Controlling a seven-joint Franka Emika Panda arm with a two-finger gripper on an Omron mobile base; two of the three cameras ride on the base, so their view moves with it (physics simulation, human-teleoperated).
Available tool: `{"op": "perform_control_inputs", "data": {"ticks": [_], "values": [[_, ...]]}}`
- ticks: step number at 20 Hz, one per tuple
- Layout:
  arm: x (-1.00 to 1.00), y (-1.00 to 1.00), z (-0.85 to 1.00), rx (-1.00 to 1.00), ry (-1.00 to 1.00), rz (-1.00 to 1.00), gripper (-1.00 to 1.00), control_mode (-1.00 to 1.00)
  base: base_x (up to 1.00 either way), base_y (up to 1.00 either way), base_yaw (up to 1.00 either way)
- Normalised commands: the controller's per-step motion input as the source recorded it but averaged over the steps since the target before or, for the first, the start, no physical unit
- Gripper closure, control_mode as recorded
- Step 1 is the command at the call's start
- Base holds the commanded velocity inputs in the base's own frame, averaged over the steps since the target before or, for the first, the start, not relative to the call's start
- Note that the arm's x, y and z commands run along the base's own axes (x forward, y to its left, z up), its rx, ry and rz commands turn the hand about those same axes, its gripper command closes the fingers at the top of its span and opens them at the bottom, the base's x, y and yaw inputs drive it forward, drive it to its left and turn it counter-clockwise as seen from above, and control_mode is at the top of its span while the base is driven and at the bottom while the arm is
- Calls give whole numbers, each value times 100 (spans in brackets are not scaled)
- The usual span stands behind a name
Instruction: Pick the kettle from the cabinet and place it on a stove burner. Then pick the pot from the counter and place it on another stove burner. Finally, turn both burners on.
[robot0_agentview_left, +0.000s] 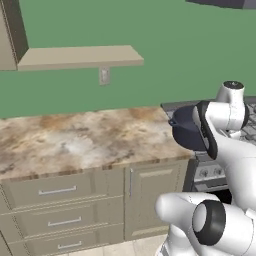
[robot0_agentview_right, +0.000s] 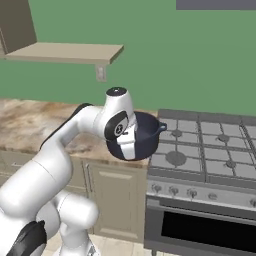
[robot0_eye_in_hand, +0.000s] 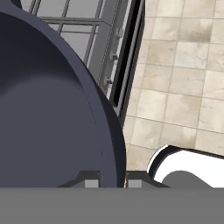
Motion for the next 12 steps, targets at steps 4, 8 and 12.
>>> {"op": "perform_control_inputs", "data": {"ticks": [4,8,12], "values": [[0,0,0,0,0,0,100,100,0,-64,-1],[0,0,0,0,0,0,100,100,0,-56,-1],[0,0,0,0,0,0,100,100,3,-51,0]]}}
